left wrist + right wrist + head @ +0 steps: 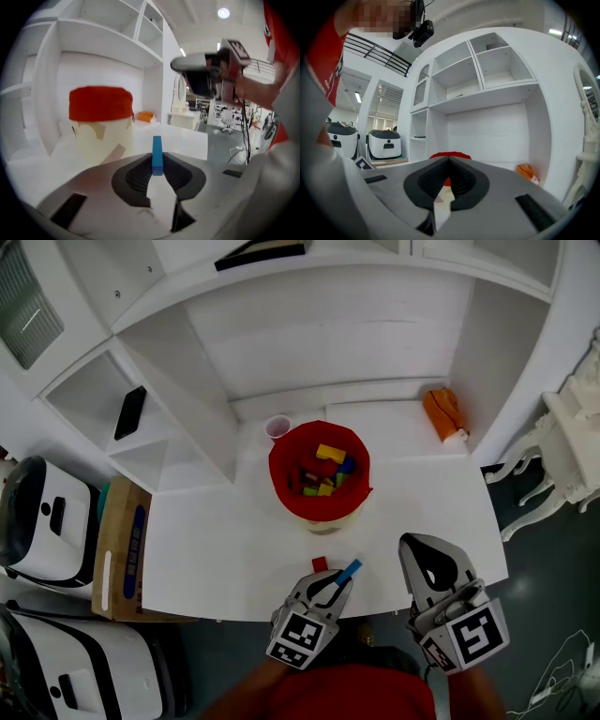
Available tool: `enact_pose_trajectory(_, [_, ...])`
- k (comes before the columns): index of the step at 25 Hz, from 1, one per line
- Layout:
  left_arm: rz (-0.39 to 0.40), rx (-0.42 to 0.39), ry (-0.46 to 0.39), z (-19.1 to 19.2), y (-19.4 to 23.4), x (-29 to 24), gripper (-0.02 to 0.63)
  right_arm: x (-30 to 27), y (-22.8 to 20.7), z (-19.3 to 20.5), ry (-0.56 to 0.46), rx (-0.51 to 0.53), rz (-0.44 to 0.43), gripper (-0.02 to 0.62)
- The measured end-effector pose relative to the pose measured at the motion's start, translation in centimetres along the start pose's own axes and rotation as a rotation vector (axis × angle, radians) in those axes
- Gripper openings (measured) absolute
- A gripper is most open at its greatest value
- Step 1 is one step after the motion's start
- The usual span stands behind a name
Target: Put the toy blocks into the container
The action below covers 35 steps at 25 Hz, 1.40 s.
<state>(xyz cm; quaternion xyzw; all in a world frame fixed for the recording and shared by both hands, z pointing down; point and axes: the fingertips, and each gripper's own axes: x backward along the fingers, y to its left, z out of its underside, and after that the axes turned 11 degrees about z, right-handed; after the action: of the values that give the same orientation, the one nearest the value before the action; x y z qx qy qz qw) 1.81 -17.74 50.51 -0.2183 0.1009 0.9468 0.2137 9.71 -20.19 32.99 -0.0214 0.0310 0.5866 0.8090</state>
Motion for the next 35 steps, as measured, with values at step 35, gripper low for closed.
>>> enact_pose_trajectory(35, [-0.114, -0.067, -0.485, -17.0, 7.5, 9.9, 0.009, -5.7, 10.6, 15.2, 0.419, 0.117, -0.163, 0.184])
